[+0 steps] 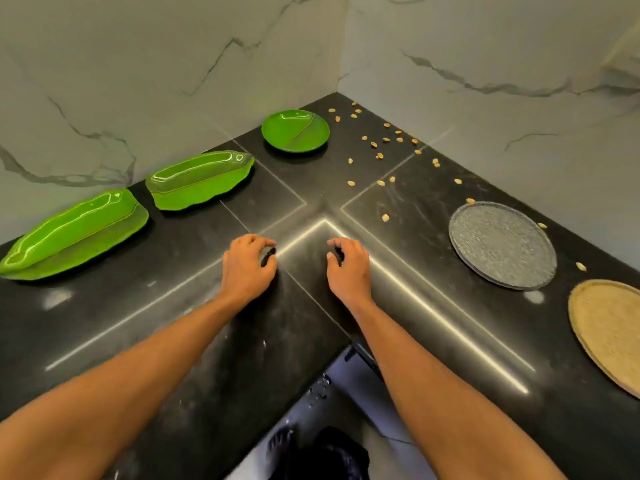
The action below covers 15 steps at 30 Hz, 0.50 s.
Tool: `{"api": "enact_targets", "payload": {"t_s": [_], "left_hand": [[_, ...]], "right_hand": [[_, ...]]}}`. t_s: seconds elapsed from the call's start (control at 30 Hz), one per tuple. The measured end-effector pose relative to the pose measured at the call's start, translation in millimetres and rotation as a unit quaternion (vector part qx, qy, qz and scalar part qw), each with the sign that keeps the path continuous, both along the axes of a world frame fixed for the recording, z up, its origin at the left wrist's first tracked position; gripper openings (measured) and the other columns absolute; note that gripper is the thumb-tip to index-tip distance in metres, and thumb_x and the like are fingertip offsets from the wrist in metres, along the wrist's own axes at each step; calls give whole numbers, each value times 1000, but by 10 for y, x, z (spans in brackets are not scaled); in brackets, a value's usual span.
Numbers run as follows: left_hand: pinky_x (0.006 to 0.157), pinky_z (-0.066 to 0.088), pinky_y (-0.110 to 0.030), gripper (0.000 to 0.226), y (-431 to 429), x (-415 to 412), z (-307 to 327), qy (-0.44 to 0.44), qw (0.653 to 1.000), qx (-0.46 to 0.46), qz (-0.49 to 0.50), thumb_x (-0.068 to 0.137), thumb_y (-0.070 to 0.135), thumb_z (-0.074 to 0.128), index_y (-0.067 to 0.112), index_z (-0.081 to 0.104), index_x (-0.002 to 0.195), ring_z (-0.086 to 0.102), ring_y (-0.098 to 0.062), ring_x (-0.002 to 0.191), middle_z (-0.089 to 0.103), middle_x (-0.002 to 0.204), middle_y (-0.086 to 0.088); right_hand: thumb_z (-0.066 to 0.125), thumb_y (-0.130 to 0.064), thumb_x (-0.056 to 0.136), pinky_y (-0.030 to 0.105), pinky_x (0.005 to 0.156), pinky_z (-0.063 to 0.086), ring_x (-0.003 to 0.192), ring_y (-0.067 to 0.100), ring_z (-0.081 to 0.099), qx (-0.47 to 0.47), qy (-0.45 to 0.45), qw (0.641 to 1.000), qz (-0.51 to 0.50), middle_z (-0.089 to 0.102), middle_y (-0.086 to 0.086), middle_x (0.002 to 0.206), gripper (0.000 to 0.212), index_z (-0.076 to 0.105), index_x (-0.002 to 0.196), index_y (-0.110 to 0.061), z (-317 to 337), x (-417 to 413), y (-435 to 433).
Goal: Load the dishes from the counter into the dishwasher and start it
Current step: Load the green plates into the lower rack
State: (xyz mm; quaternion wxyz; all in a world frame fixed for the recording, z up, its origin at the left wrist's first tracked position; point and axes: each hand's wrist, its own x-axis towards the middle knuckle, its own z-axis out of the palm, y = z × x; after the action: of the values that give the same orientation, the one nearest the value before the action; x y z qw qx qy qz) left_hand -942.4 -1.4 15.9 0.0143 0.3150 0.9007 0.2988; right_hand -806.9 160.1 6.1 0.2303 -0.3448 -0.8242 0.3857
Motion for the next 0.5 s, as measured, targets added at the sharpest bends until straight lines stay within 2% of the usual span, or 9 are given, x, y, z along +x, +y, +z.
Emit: {"api": "enact_targets", "payload": {"t_s": [0.1,0.27,0.43,0.5], "left_hand": [[91,42,-36,28,271,-450,-71,15,999,8,-30,81,30,64,19,70,106,56,-23,105,63,109,0],[91,42,-34,30,707,-961,-128,36,998,3,-57,83,32,64,17,70,108,57,-21,105,62,112,-2],[93,42,-35,32,1052,-1196,-122,76,994,7,-77,84,36,61,18,68,110,56,-20,106,62,114,-1],[102,38,-39,36,1177,-1227,-150,87,994,-15,-67,86,40,58,19,65,114,54,-21,114,59,121,-1]], "right_hand": [[57,-2,90,34,99,43,110,18,51,24,4,1000,0,62,0,115,30,66,115,-16,3,-587,197],[56,-6,91,19,91,30,110,25,52,67,-27,997,2,60,3,119,33,62,121,-18,-51,-1394,555],[57,-9,94,36,90,41,105,27,47,115,-34,993,-6,54,10,120,42,53,135,-15,-58,-1935,839],[58,-12,93,40,89,41,102,30,47,142,-43,989,-13,53,12,118,46,51,138,-15,-78,-2132,946]]}}
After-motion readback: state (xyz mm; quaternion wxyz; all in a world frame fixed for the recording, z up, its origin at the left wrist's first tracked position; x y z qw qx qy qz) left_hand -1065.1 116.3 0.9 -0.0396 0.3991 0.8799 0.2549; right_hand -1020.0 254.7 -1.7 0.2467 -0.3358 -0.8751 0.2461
